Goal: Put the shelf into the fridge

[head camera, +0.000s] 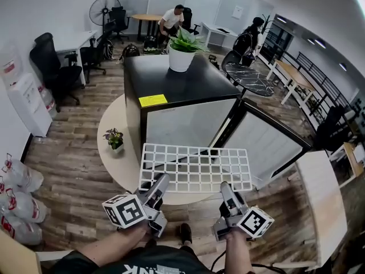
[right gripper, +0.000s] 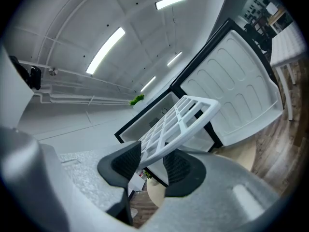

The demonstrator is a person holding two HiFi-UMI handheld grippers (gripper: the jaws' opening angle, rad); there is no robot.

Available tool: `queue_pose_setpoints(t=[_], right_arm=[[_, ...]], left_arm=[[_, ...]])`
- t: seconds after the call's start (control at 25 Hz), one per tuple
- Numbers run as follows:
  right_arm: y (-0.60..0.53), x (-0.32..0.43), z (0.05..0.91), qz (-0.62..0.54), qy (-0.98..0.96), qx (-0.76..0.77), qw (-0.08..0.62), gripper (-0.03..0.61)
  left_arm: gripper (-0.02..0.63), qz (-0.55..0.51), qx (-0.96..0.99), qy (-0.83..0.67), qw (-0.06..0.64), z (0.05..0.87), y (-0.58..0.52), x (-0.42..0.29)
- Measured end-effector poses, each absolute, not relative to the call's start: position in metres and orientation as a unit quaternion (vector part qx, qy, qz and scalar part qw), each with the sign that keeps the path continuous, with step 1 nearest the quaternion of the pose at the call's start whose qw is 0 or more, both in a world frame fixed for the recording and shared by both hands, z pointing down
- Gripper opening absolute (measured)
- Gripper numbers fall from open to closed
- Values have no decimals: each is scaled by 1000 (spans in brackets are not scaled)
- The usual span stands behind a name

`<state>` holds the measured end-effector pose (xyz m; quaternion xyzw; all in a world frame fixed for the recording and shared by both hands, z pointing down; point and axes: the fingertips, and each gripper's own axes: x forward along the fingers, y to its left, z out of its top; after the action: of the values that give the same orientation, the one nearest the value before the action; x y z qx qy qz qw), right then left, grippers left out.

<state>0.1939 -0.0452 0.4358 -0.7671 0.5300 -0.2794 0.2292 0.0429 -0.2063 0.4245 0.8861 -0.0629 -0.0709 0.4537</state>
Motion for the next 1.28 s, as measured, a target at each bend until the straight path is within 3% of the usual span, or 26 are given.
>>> queue_pose_setpoints(t=[0.68, 1.28], right_arm=[[-144, 296, 471, -361, 632, -658, 192, 141], [-188, 338, 499, -397, 668, -606, 168, 141]], left_arm=[[84, -90, 862, -223, 446, 447, -246, 103], [84, -99, 839, -302, 441, 464, -258, 130]])
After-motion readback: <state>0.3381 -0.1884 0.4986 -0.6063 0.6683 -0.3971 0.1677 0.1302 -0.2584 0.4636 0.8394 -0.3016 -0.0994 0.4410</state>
